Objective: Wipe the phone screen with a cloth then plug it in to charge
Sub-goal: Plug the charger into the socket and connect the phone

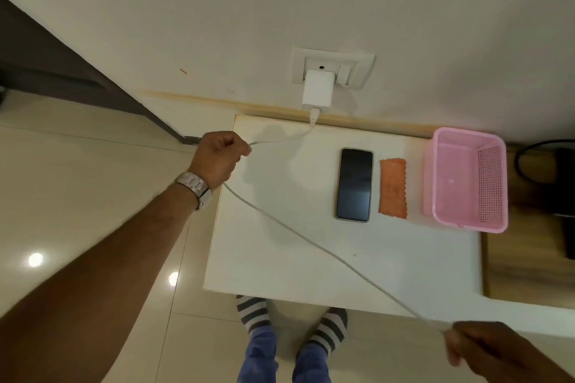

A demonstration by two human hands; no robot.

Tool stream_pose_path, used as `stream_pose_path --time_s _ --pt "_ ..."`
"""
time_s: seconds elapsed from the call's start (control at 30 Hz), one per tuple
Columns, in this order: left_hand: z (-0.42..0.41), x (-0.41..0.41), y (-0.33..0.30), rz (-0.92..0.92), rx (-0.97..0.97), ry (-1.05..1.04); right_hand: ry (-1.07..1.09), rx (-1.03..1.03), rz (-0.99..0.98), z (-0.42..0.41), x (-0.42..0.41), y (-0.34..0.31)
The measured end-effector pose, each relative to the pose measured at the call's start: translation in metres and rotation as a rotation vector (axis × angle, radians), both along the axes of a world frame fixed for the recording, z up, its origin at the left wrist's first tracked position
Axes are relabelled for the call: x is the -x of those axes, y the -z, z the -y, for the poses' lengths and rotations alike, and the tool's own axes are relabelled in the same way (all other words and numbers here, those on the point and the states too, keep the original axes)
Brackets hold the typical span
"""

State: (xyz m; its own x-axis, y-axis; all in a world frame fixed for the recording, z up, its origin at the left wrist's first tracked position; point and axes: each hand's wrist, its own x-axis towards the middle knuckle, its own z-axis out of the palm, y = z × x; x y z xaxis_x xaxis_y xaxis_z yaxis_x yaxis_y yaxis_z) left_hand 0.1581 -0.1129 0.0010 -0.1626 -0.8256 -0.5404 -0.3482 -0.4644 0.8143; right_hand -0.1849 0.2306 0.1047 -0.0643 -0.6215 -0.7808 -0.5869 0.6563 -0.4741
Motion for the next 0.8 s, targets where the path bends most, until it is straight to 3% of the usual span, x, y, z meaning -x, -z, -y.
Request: stream_pose_path --time_s 0.13,0.27,0.37,0.43,0.5,0.6,0.8 --pt "0.006 0.01 0.001 0.03 0.083 0.063 -0.048 0.009 -0.073 0.021 0.01 -0.018" --pt "-0.018 0.019 -0.011 0.146 0.177 0.2 -0.105 0.285 0.001 0.087 -0.041 -0.02" --pt "-0.047 0.026 -0.031 0.309 0.656 0.13 -0.147 0.407 0.033 0.141 -0.083 -0.016" --pt "-0.065 0.038 -0.049 0.213 0.837 0.114 -0.163 0.433 0.064 0.174 -0.105 -0.012" --pt "-0.081 0.048 -0.064 0.026 0.845 0.306 -0.15 0.444 0.123 0.199 -0.122 -0.006" --pt "-0.093 0.052 -0.073 -0.042 0.683 0.506 -0.102 0.481 0.207 0.221 -0.131 0.001" --pt "-0.072 0.027 -0.059 0.266 0.722 0.36 -0.087 0.494 0.221 0.231 -0.127 0.004"
